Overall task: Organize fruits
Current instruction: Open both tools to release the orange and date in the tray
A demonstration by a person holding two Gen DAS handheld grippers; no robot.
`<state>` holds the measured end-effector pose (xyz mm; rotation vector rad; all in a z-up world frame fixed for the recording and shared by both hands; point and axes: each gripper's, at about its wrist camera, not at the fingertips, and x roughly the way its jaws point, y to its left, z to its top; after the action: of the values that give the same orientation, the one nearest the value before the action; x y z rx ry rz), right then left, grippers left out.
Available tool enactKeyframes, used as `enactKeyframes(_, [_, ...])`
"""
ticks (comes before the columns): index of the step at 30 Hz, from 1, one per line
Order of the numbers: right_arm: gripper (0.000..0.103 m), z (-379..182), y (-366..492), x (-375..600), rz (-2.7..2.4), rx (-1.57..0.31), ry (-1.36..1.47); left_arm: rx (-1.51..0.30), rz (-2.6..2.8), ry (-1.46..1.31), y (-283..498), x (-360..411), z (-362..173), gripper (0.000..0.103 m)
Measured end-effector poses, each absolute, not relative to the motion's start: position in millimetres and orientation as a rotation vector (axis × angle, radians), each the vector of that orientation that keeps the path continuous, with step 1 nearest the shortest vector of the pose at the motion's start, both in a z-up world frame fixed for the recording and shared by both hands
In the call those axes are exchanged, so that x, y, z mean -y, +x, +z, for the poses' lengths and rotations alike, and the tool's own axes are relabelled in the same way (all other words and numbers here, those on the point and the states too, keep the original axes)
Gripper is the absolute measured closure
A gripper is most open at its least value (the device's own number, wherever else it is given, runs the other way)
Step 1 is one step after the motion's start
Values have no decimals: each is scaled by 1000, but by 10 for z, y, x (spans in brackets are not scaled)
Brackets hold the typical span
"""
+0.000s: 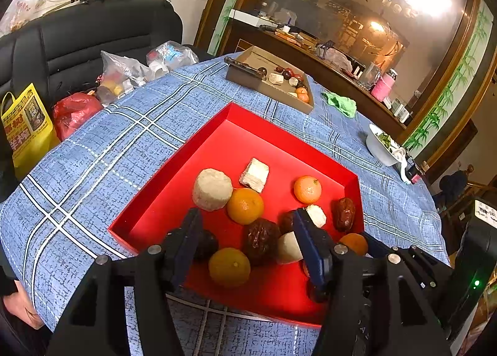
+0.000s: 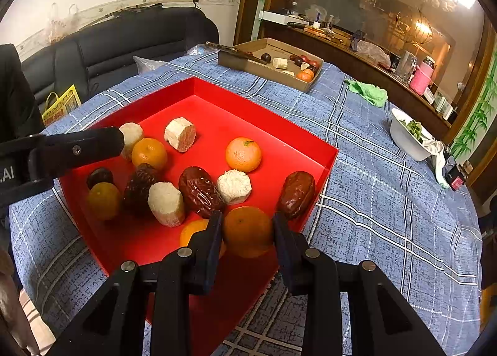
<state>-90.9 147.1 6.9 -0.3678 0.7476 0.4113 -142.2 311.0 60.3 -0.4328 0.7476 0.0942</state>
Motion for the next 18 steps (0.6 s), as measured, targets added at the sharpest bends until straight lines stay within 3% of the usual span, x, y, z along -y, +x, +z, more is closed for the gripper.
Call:
enactKeyframes(12, [67,106,-980,-1523,448,-753,-353,-753,101,-448,-1413,-3130,557,39])
enactKeyframes(13, [65,112,-984,-1525,466,-758,-341,-755,103,-450,-1410,-3140,556,39])
enactKeyframes(15, [52,123,-993,-1536,520,-781,-310,-754,108,-452,-1414,-3152,564,39])
enactKeyframes(18, [45,142,-1030,-1539,593,-800,-269,-747,113,-453,-1429,-3170,581,38])
